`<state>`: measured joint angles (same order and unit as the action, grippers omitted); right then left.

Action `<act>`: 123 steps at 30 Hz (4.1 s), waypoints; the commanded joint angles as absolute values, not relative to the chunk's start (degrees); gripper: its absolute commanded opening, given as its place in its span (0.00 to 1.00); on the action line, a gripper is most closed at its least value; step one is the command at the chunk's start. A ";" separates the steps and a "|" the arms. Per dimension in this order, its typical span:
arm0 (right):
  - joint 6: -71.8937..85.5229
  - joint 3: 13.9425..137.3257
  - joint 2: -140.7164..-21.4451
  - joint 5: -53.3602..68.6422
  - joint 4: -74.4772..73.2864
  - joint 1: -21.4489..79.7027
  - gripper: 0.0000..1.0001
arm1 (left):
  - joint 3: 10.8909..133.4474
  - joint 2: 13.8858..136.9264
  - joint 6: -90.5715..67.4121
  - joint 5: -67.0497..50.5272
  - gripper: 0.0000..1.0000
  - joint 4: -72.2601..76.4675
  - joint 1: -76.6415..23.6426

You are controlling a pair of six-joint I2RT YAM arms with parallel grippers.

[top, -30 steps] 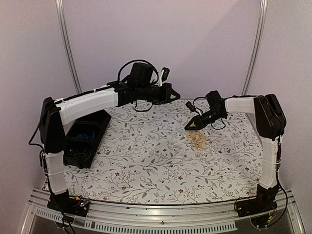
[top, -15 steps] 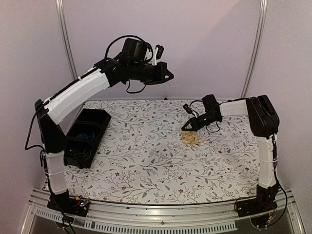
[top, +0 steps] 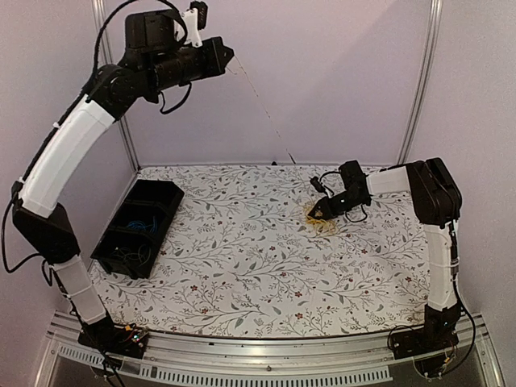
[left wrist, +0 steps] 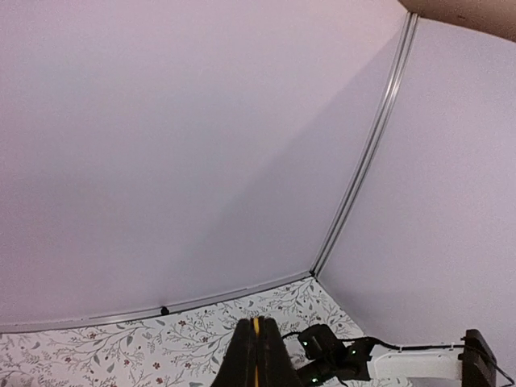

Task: Untangle the cables

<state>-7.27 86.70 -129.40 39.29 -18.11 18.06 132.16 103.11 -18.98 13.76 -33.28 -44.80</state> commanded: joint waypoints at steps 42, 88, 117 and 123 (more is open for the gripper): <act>-12.16 88.93 -129.03 25.45 -38.44 14.03 0.55 | 130.20 85.50 -0.18 38.15 0.00 -21.02 -42.21; -19.99 85.42 -118.19 23.43 -41.07 4.09 0.55 | 132.01 86.63 9.25 42.19 0.00 -20.05 -40.27; -21.98 94.81 -110.92 27.95 -49.09 4.26 0.61 | 129.91 92.48 1.70 24.02 0.00 -23.65 -18.71; -21.88 93.67 -110.74 28.08 -48.79 4.26 0.61 | 130.42 94.09 0.11 19.26 0.00 -24.69 -13.26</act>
